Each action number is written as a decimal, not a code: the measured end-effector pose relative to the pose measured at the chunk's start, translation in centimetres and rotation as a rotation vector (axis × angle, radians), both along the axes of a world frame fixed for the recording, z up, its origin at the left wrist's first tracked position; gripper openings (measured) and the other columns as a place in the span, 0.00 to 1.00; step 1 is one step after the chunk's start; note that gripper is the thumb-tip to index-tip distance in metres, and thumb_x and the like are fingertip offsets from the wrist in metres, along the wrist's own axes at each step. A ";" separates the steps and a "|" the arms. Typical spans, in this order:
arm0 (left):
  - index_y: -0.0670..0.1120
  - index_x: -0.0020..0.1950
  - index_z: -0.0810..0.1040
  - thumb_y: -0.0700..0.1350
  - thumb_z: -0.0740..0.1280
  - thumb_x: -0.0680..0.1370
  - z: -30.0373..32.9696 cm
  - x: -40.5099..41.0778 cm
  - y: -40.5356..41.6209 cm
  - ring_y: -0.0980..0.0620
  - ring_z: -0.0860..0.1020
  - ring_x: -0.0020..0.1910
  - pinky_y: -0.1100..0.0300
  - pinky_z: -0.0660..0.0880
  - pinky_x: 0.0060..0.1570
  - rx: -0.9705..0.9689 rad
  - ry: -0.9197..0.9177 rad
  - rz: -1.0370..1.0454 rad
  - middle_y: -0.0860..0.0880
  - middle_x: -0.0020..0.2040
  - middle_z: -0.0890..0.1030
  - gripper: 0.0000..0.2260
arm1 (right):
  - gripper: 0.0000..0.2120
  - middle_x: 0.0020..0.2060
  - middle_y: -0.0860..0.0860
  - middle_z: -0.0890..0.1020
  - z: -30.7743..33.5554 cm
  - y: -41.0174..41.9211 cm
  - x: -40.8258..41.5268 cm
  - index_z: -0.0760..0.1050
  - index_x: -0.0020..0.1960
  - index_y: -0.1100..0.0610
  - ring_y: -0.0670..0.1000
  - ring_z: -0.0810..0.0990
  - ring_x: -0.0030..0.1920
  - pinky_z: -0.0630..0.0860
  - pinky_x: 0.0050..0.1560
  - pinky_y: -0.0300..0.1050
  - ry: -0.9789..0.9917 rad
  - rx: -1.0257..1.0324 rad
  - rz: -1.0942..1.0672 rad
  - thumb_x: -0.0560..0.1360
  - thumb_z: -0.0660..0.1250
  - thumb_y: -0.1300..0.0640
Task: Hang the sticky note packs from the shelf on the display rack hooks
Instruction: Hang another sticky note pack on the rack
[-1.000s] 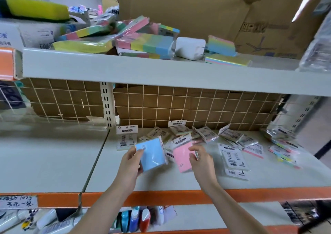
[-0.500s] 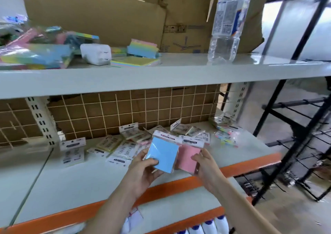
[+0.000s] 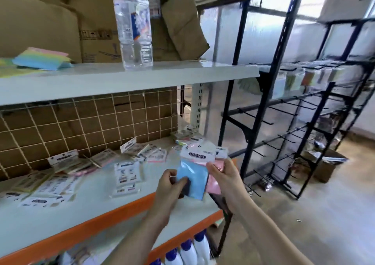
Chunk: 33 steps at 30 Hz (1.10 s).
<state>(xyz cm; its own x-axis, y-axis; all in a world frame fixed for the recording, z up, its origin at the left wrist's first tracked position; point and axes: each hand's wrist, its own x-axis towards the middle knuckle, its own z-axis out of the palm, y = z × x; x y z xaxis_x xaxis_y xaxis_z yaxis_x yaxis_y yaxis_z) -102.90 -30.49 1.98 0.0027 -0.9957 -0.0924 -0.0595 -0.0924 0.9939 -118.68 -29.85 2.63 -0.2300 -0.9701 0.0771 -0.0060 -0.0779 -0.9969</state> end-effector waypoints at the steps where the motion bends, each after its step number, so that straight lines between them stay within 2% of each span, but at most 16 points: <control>1: 0.44 0.49 0.73 0.42 0.66 0.78 0.3 -1.3 0.0 0.52 0.76 0.41 0.59 0.75 0.39 -0.021 -0.029 -0.029 0.45 0.46 0.78 0.03 | 0.07 0.49 0.60 0.81 0.5 0.3 -1.4 0.74 0.51 0.57 0.50 0.80 0.44 0.76 0.51 0.47 0.022 -0.038 -0.015 0.76 0.70 0.57; 3: 0.41 0.49 0.74 0.44 0.66 0.78 0.9 -3.8 -0.1 0.51 0.75 0.42 0.56 0.74 0.42 -0.074 -0.061 -0.076 0.45 0.46 0.78 0.07 | 0.07 0.49 0.51 0.83 1.6 0.8 -3.7 0.74 0.52 0.54 0.44 0.81 0.46 0.76 0.48 0.37 0.060 -0.099 -0.037 0.76 0.69 0.60; 7: 0.46 0.47 0.75 0.52 0.66 0.77 3.0 -8.3 -0.9 0.53 0.76 0.43 0.59 0.70 0.39 -0.175 -0.081 -0.136 0.49 0.44 0.79 0.10 | 0.11 0.50 0.48 0.83 3.4 1.5 -7.4 0.74 0.56 0.53 0.46 0.82 0.51 0.77 0.51 0.39 0.127 -0.165 -0.054 0.77 0.66 0.65; 9: 0.46 0.42 0.72 0.54 0.66 0.77 3.9 -10.3 -1.8 0.54 0.74 0.40 0.58 0.68 0.37 -0.238 -0.105 -0.135 0.50 0.39 0.76 0.12 | 0.10 0.45 0.46 0.84 3.8 1.6 -9.0 0.74 0.54 0.54 0.43 0.82 0.46 0.77 0.44 0.35 0.107 -0.194 -0.095 0.76 0.67 0.66; 13: 0.46 0.35 0.67 0.52 0.69 0.76 5.4 -13.9 -4.1 0.63 0.69 0.27 0.70 0.62 0.26 -0.334 -0.058 -0.158 0.55 0.28 0.71 0.17 | 0.12 0.42 0.42 0.84 4.4 0.8 -12.1 0.73 0.53 0.53 0.40 0.82 0.41 0.75 0.38 0.32 0.124 -0.214 -0.142 0.76 0.65 0.68; 16: 0.41 0.39 0.71 0.50 0.69 0.76 6.0 -16.4 -6.2 0.60 0.73 0.29 0.70 0.66 0.27 -0.359 -0.031 -0.234 0.49 0.32 0.75 0.14 | 0.12 0.41 0.45 0.84 4.7 -0.3 -14.6 0.73 0.53 0.52 0.41 0.81 0.39 0.75 0.35 0.34 0.122 -0.203 -0.176 0.77 0.65 0.68; 19: 0.51 0.42 0.73 0.50 0.68 0.77 6.7 -18.9 -8.1 0.58 0.77 0.35 0.71 0.69 0.32 -0.402 -0.060 -0.312 0.50 0.38 0.79 0.07 | 0.14 0.42 0.48 0.84 5.2 -2.2 -17.2 0.71 0.56 0.53 0.43 0.82 0.40 0.76 0.37 0.36 0.136 -0.195 -0.210 0.76 0.65 0.69; 21: 0.54 0.48 0.76 0.49 0.66 0.78 7.1 -20.7 -9.4 0.62 0.77 0.41 0.71 0.70 0.37 -0.447 -0.087 -0.330 0.54 0.44 0.80 0.01 | 0.15 0.44 0.49 0.84 5.7 -3.6 -19.1 0.71 0.56 0.52 0.44 0.82 0.40 0.77 0.38 0.37 0.159 -0.203 -0.250 0.76 0.65 0.69; 23: 0.56 0.51 0.73 0.49 0.65 0.79 7.5 -22.6 -10.5 0.62 0.77 0.46 0.68 0.71 0.44 -0.497 -0.134 -0.343 0.55 0.47 0.80 0.02 | 0.13 0.40 0.46 0.84 6.1 -4.9 -20.8 0.72 0.53 0.51 0.42 0.81 0.37 0.76 0.34 0.35 0.170 -0.209 -0.298 0.76 0.66 0.67; 25: 0.53 0.55 0.72 0.50 0.64 0.79 7.8 -24.5 -11.7 0.60 0.75 0.51 0.69 0.69 0.53 -0.518 -0.148 -0.374 0.53 0.53 0.78 0.06 | 0.10 0.35 0.45 0.82 6.3 -6.2 -22.4 0.72 0.47 0.52 0.39 0.78 0.32 0.73 0.28 0.33 0.176 -0.216 -0.371 0.76 0.66 0.66; 26: 0.48 0.62 0.72 0.50 0.63 0.79 8.1 -25.3 -12.0 0.58 0.74 0.56 0.68 0.67 0.57 -0.527 -0.156 -0.372 0.51 0.57 0.77 0.13 | 0.09 0.34 0.46 0.81 6.4 -6.6 -23.1 0.72 0.46 0.54 0.38 0.78 0.31 0.73 0.28 0.32 0.183 -0.224 -0.409 0.76 0.65 0.67; 27: 0.45 0.66 0.71 0.50 0.63 0.79 8.4 -26.0 -12.5 0.56 0.73 0.57 0.68 0.65 0.58 -0.555 -0.164 -0.353 0.50 0.58 0.76 0.17 | 0.06 0.36 0.49 0.81 6.6 -7.1 -23.9 0.72 0.47 0.57 0.39 0.78 0.31 0.74 0.29 0.33 0.194 -0.235 -0.443 0.77 0.64 0.67; 28: 0.42 0.65 0.72 0.50 0.63 0.79 8.7 -26.8 -13.0 0.56 0.74 0.54 0.68 0.66 0.54 -0.598 -0.176 -0.333 0.49 0.56 0.77 0.18 | 0.04 0.39 0.54 0.81 6.7 -7.5 -24.7 0.72 0.49 0.60 0.42 0.78 0.33 0.75 0.32 0.36 0.204 -0.248 -0.465 0.77 0.63 0.67; 30: 0.40 0.56 0.73 0.50 0.62 0.80 9.3 -28.1 -13.9 0.53 0.75 0.44 0.63 0.71 0.45 -0.680 -0.168 -0.306 0.46 0.46 0.79 0.13 | 0.07 0.46 0.65 0.79 7.0 -8.1 -26.3 0.69 0.56 0.66 0.51 0.79 0.39 0.79 0.37 0.48 0.207 -0.267 -0.486 0.78 0.61 0.67; 31: 0.41 0.53 0.72 0.50 0.62 0.80 9.5 -28.7 -14.2 0.55 0.75 0.42 0.64 0.71 0.41 -0.698 -0.150 -0.306 0.44 0.43 0.79 0.12 | 0.08 0.48 0.67 0.78 7.2 -8.4 -27.1 0.69 0.57 0.67 0.55 0.78 0.41 0.78 0.39 0.53 0.216 -0.273 -0.500 0.78 0.61 0.67; 33: 0.42 0.49 0.70 0.50 0.62 0.80 10.0 -29.8 -14.8 0.61 0.74 0.42 0.71 0.70 0.38 -0.701 -0.117 -0.328 0.47 0.40 0.77 0.11 | 0.07 0.48 0.62 0.80 7.6 -8.9 -28.4 0.71 0.56 0.63 0.55 0.79 0.42 0.79 0.39 0.53 0.269 -0.301 -0.559 0.78 0.63 0.67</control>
<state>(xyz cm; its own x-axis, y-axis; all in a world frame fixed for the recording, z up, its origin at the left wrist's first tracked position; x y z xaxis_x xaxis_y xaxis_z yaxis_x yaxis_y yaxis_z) -132.71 -45.33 11.96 -0.3306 -0.7735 0.5407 -0.0838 0.5947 0.7996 -147.03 -38.73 10.22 -0.6247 -0.6389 0.4489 -0.3698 -0.2643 -0.8907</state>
